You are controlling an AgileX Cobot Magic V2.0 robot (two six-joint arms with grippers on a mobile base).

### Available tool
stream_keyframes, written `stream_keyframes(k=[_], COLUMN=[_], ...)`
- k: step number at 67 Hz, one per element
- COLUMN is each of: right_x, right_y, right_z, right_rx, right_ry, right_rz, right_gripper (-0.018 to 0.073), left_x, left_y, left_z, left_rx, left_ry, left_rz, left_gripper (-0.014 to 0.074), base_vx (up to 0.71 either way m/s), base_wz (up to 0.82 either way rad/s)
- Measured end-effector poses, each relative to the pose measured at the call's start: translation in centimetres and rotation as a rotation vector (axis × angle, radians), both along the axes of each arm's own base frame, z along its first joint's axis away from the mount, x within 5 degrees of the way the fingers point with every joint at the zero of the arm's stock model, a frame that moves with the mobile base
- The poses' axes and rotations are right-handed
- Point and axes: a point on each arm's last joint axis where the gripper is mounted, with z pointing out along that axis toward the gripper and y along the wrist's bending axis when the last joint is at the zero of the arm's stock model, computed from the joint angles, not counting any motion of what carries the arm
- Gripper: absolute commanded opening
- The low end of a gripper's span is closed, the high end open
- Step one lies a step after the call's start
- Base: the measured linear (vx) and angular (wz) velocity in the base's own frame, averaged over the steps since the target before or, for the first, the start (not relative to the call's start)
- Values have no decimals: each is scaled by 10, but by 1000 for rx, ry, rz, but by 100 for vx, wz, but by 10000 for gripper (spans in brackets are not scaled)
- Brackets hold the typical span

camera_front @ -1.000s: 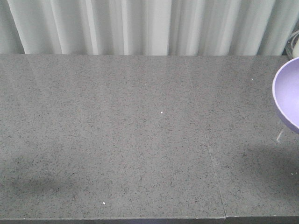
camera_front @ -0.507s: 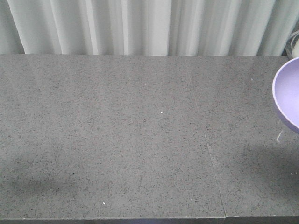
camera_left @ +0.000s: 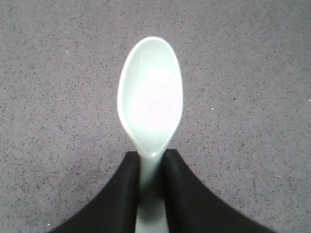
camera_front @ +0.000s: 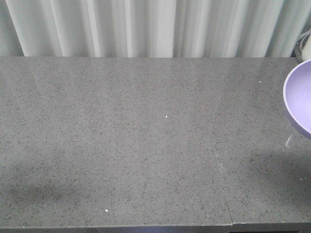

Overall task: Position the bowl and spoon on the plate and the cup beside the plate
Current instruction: 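Drive the base to the counter with the blue plate, holding both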

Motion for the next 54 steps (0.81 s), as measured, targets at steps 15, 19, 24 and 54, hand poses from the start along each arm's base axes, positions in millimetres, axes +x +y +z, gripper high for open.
stream_keyframes(k=[15,19,24,54], right_x=[0,0,0,0], right_y=[0,0,0,0], right_z=[0,0,0,0], right_rx=[-1,-1,-1,-1], right_ry=[0,0,0,0], right_rz=[0,0,0,0], right_gripper=[-6,-6,-6,-6], left_x=[0,0,0,0], left_y=[0,0,0,0], left_z=[0,0,0,0], left_rx=[0,0,0,0], left_ry=[0,0,0,0], left_rz=[0,0,0,0], left_gripper=[-6,-6,-6,-6], base_vx=[-2,-2,-2,-4], base_wz=[-7,-12,-15,-30])
